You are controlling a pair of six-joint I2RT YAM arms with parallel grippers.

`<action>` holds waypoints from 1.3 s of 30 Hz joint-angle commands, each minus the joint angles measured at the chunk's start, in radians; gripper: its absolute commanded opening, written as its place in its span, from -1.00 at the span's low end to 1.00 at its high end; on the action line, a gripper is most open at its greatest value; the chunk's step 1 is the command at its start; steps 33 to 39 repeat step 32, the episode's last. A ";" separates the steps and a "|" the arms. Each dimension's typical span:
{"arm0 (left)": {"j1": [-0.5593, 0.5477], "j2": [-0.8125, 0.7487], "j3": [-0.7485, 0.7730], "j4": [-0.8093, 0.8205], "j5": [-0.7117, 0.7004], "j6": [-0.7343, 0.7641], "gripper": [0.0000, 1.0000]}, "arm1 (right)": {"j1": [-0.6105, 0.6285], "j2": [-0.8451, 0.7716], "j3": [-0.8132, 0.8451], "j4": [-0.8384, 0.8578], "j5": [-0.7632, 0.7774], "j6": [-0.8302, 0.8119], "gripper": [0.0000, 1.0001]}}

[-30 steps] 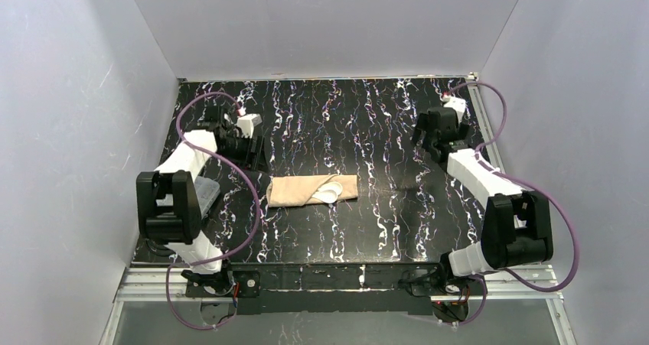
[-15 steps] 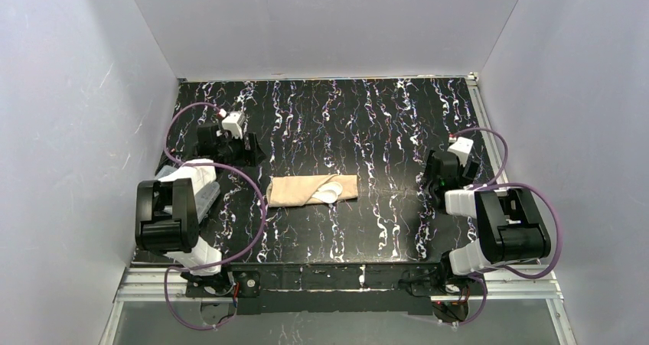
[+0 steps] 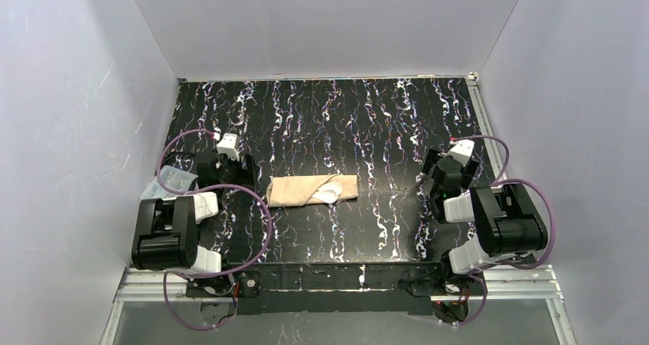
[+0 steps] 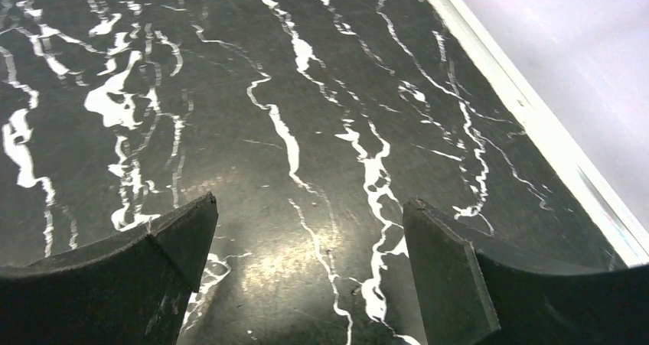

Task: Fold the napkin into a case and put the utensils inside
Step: Reset both arms

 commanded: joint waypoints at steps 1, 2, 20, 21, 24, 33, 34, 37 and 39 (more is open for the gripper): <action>0.006 0.009 -0.032 0.177 -0.023 0.022 0.57 | -0.003 0.040 -0.061 0.247 -0.151 -0.093 0.97; 0.006 0.005 -0.041 0.187 -0.016 0.024 0.57 | -0.003 0.073 -0.104 0.360 -0.188 -0.110 0.97; 0.015 0.054 -0.129 0.399 -0.037 0.001 0.97 | -0.014 0.099 0.002 0.196 -0.301 -0.159 0.97; 0.015 0.054 -0.129 0.398 -0.036 0.000 0.97 | -0.014 0.099 0.003 0.196 -0.301 -0.159 0.97; 0.015 0.058 -0.125 0.398 -0.036 0.001 0.97 | -0.013 0.099 0.003 0.194 -0.302 -0.159 0.97; 0.016 0.057 -0.122 0.393 -0.038 0.001 0.97 | -0.013 0.098 0.003 0.195 -0.301 -0.159 0.97; 0.016 0.057 -0.122 0.393 -0.038 0.001 0.97 | -0.013 0.098 0.003 0.195 -0.301 -0.159 0.97; 0.016 0.057 -0.122 0.393 -0.038 0.001 0.97 | -0.013 0.098 0.003 0.195 -0.301 -0.159 0.97; 0.016 0.057 -0.122 0.393 -0.038 0.001 0.97 | -0.013 0.098 0.003 0.195 -0.301 -0.159 0.97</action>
